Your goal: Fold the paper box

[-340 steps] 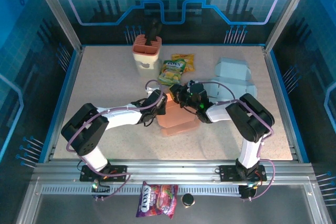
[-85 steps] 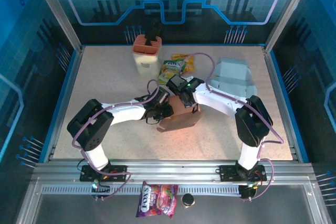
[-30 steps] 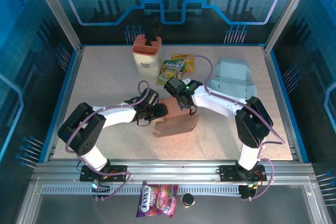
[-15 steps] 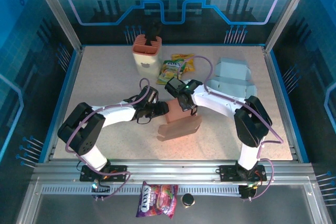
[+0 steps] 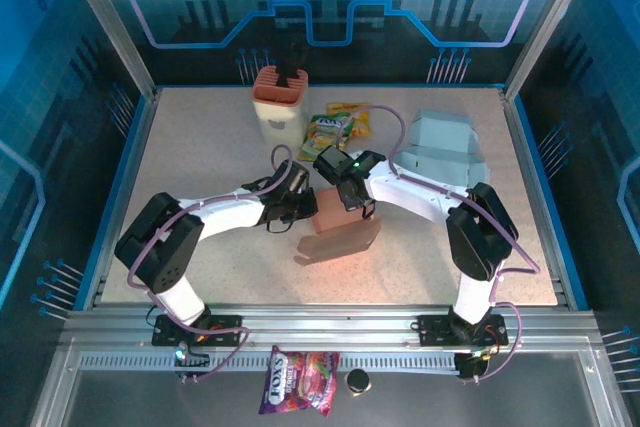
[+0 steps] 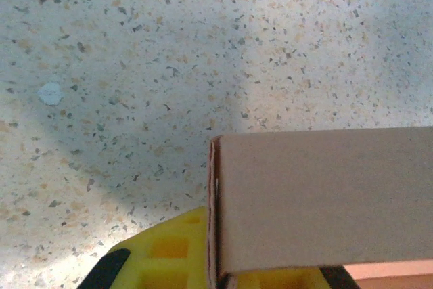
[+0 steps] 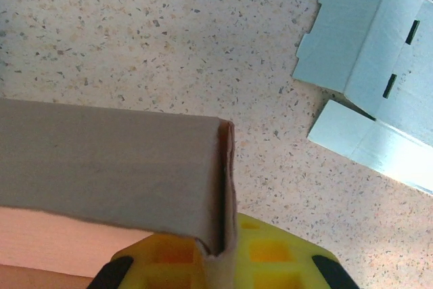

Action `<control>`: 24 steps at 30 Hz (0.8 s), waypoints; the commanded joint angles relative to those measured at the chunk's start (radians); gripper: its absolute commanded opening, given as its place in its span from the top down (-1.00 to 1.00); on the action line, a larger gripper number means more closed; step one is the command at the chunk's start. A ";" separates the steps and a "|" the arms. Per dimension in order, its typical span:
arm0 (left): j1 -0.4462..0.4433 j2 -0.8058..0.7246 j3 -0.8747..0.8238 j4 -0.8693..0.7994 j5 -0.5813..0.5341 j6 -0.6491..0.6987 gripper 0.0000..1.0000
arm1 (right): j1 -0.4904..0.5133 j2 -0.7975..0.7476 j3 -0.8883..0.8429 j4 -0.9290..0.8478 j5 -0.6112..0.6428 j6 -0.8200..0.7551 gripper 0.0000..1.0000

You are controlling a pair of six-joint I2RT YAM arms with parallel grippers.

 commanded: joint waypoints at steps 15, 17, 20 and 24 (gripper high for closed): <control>-0.042 0.083 0.075 -0.270 -0.165 -0.039 1.00 | -0.004 0.018 0.033 -0.028 -0.008 0.029 1.00; -0.041 0.071 0.075 -0.263 -0.155 -0.033 0.83 | -0.003 0.019 0.034 -0.026 -0.009 0.029 1.00; -0.041 0.034 0.073 -0.246 -0.136 -0.023 0.38 | -0.005 0.022 0.033 -0.028 -0.012 0.032 1.00; -0.038 -0.036 0.060 -0.200 -0.091 -0.002 0.07 | -0.008 0.024 0.032 -0.032 -0.015 0.038 1.00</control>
